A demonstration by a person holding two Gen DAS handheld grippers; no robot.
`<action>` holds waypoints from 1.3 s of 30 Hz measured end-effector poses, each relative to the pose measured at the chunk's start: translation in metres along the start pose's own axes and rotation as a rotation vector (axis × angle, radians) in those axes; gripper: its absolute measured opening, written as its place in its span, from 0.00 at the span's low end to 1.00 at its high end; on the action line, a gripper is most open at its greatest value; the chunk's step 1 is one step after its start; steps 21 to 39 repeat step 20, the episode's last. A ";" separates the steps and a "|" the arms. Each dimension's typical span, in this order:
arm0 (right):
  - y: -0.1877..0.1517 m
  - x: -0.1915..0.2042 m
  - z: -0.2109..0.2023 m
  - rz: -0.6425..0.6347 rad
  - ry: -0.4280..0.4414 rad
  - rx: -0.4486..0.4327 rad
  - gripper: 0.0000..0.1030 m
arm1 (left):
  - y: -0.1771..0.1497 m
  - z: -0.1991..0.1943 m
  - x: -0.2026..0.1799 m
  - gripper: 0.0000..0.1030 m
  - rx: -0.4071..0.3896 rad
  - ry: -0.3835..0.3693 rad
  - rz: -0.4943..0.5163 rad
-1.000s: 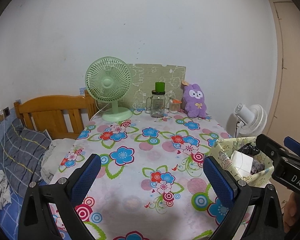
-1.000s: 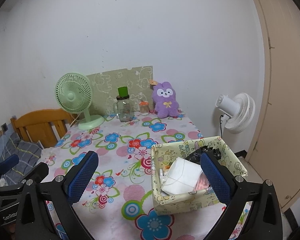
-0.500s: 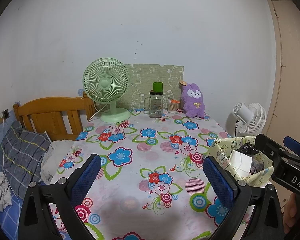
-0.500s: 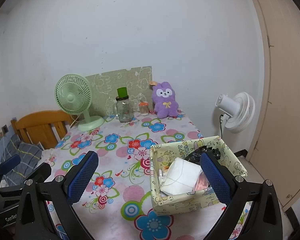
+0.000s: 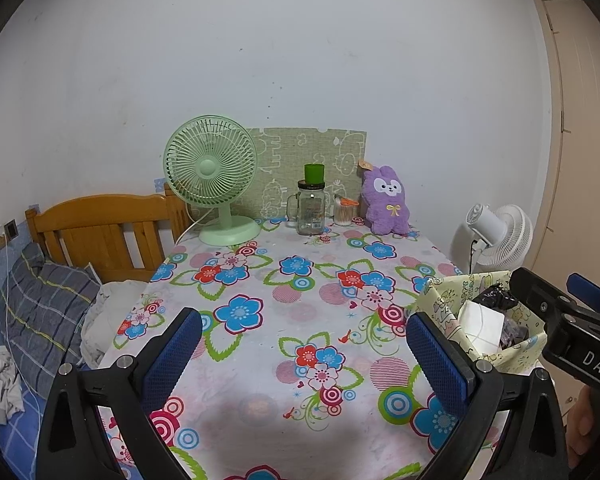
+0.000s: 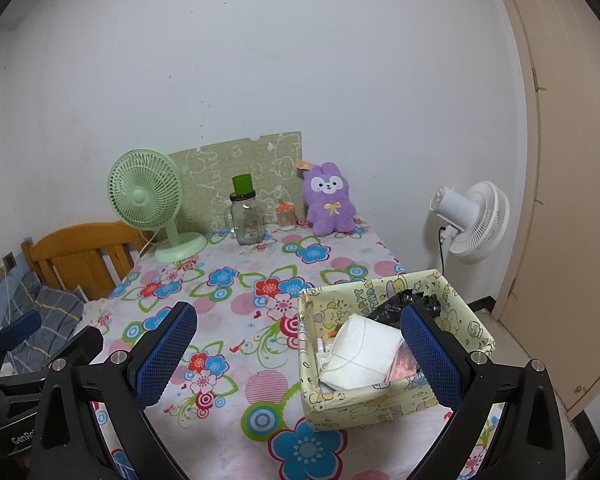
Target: Organize soft objects
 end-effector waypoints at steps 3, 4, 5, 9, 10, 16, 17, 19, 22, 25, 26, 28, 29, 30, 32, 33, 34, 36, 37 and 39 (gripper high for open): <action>0.000 -0.001 0.000 0.002 -0.003 0.000 1.00 | -0.001 0.002 -0.002 1.00 0.004 -0.001 0.003; -0.001 0.000 0.000 0.003 -0.004 0.000 1.00 | -0.001 0.003 -0.002 1.00 0.005 -0.001 0.003; -0.001 0.000 0.000 0.003 -0.002 0.000 1.00 | -0.001 0.003 -0.003 1.00 0.007 -0.001 0.003; -0.002 0.001 0.001 0.000 -0.002 0.003 1.00 | -0.003 0.005 -0.003 1.00 0.010 -0.005 0.002; -0.002 0.001 0.001 -0.001 0.000 0.003 1.00 | -0.004 0.005 -0.003 1.00 0.010 -0.005 0.004; -0.003 0.001 0.001 0.000 0.000 0.004 1.00 | -0.004 0.005 -0.003 1.00 0.011 -0.003 0.004; -0.003 0.002 0.001 0.001 0.001 0.005 1.00 | -0.004 0.005 -0.003 1.00 0.011 -0.003 0.003; -0.004 0.002 0.001 0.002 0.001 0.006 1.00 | -0.004 0.005 -0.002 1.00 0.012 0.000 0.005; -0.004 0.003 0.002 0.002 0.001 0.006 1.00 | -0.005 0.006 -0.002 1.00 0.012 0.000 0.004; -0.004 0.003 0.002 0.002 0.001 0.006 1.00 | -0.005 0.006 -0.002 1.00 0.012 0.000 0.004; -0.004 0.003 0.002 0.002 0.001 0.006 1.00 | -0.005 0.006 -0.002 1.00 0.012 0.000 0.004; -0.004 0.003 0.002 0.002 0.001 0.006 1.00 | -0.005 0.006 -0.002 1.00 0.012 0.000 0.004; -0.004 0.003 0.002 0.002 0.001 0.006 1.00 | -0.005 0.006 -0.002 1.00 0.012 0.000 0.004; -0.004 0.003 0.002 0.002 0.001 0.006 1.00 | -0.005 0.006 -0.002 1.00 0.012 0.000 0.004; -0.004 0.003 0.002 0.002 0.001 0.006 1.00 | -0.005 0.006 -0.002 1.00 0.012 0.000 0.004; -0.004 0.003 0.002 0.002 0.001 0.006 1.00 | -0.005 0.006 -0.002 1.00 0.012 0.000 0.004; -0.004 0.003 0.002 0.002 0.001 0.006 1.00 | -0.005 0.006 -0.002 1.00 0.012 0.000 0.004; -0.004 0.003 0.002 0.002 0.001 0.006 1.00 | -0.005 0.006 -0.002 1.00 0.012 0.000 0.004; -0.004 0.003 0.002 0.002 0.001 0.006 1.00 | -0.005 0.006 -0.002 1.00 0.012 0.000 0.004; -0.004 0.003 0.002 0.002 0.001 0.006 1.00 | -0.005 0.006 -0.002 1.00 0.012 0.000 0.004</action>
Point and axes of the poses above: each gripper's, at about its wrist camera, not at the fingertips, and z roughly the way its jaws point, x to its left, y to its top, the point moved 5 cm from there along z, roughly the way its jaws point, and after that the axes turned 3 degrees about -z, right-handed, at the moved point
